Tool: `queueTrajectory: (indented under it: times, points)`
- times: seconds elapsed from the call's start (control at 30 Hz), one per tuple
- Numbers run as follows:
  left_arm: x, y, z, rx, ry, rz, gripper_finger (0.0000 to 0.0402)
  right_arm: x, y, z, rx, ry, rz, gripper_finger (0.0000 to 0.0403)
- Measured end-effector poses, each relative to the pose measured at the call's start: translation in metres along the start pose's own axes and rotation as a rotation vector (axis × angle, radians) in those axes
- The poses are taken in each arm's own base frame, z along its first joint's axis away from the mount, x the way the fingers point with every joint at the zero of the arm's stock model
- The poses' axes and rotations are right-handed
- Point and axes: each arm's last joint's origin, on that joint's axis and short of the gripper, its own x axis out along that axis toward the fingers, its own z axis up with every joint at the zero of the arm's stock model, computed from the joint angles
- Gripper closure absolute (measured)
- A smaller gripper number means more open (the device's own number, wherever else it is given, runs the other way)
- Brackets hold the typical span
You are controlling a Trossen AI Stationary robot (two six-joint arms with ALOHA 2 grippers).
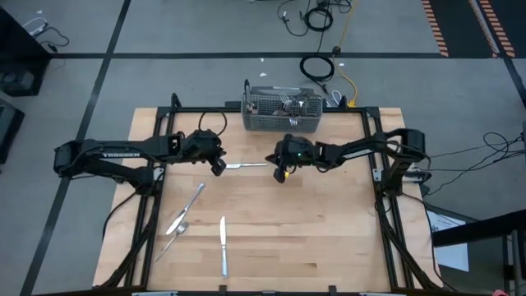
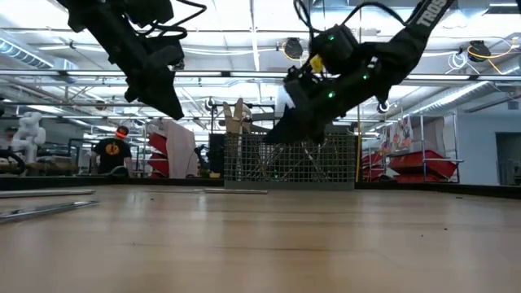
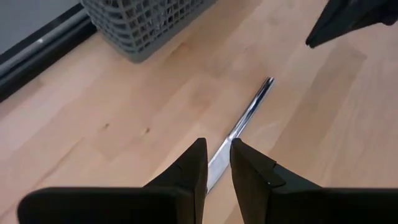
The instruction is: Sort silverware
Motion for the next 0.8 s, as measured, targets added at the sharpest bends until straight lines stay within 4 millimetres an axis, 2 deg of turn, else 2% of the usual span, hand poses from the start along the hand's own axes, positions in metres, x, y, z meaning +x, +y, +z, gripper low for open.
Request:
queueTrajectory:
  times: [0.1,0.2,0.33,0.4,0.6,0.8]
  points:
    - [0.0,0.0,0.0,0.02,0.007,-0.009,0.0325,0.008,0.002,0.001,-0.058,0.008,0.016,0.0401]
    - [0.0,0.001,-0.003,0.051,0.037,-0.002,0.0325,0.014,0.001,0.011,-0.088,0.011,0.007,0.0389]
    - [0.004,0.003,-0.011,0.011,0.068,0.01,0.0325,0.024,-0.004,0.02,-0.103,0.172,-0.027,0.0383]
    - [0.007,0.004,-0.017,-0.019,0.085,0.007,0.0325,0.031,-0.005,0.02,-0.14,0.227,-0.028,0.0396]
    - [0.013,0.002,-0.03,-0.052,0.099,-0.014,0.0325,0.049,0.0,0.021,-0.175,0.229,-0.011,0.0402]
    - [0.015,0.003,-0.035,-0.048,0.11,-0.011,0.0325,0.054,-0.004,0.016,-0.168,0.243,0.001,0.0402]
